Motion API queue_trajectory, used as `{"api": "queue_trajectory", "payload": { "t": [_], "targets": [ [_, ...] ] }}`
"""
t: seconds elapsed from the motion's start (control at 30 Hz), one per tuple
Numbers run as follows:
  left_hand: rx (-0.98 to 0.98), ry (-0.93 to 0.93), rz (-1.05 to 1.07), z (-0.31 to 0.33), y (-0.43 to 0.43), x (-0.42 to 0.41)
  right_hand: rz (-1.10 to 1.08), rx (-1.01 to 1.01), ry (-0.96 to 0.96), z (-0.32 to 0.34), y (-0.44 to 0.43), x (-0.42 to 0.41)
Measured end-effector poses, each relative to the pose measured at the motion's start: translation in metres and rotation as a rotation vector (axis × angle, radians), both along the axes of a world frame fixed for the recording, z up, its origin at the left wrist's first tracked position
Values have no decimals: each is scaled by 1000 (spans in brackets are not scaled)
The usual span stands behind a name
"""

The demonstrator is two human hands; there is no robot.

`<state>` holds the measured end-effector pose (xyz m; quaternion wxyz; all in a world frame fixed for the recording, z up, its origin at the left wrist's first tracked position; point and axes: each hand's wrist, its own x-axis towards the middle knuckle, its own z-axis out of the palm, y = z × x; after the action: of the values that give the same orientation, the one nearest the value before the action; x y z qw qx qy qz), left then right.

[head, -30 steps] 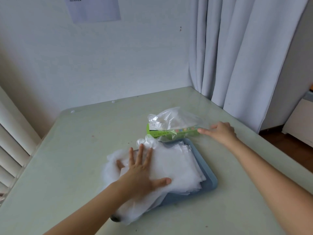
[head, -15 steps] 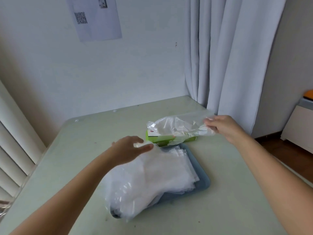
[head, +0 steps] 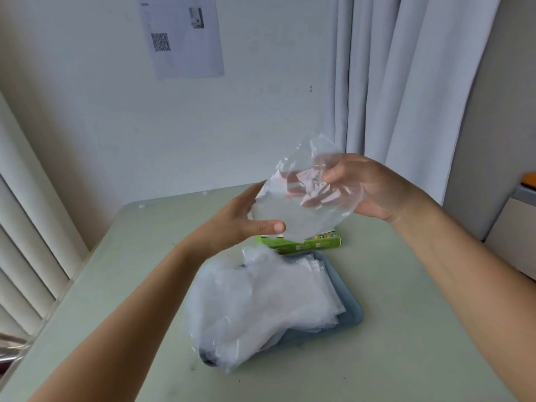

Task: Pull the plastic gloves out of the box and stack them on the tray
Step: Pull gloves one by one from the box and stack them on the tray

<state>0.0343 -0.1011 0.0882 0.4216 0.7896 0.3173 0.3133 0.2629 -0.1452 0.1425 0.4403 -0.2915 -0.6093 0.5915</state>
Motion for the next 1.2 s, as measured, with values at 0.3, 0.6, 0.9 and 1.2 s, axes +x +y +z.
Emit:
{"api": "queue_trajectory", "payload": {
  "t": [0.3, 0.6, 0.9, 1.2],
  "targets": [
    [-464, -281, -126, -8, -1, -33, -64, -95, 65, -21, -9, -9],
    [-470, 168, 284, -55, 14, -57, -257, -391, -244, -120, -11, -14],
    [47, 988, 593, -66, 8, -52, -402, -255, -759, -170, 9, -20],
    [437, 906, 199, -98, -26, 15, -406, -268, -743, -170, 6, -24]
  ]
}}
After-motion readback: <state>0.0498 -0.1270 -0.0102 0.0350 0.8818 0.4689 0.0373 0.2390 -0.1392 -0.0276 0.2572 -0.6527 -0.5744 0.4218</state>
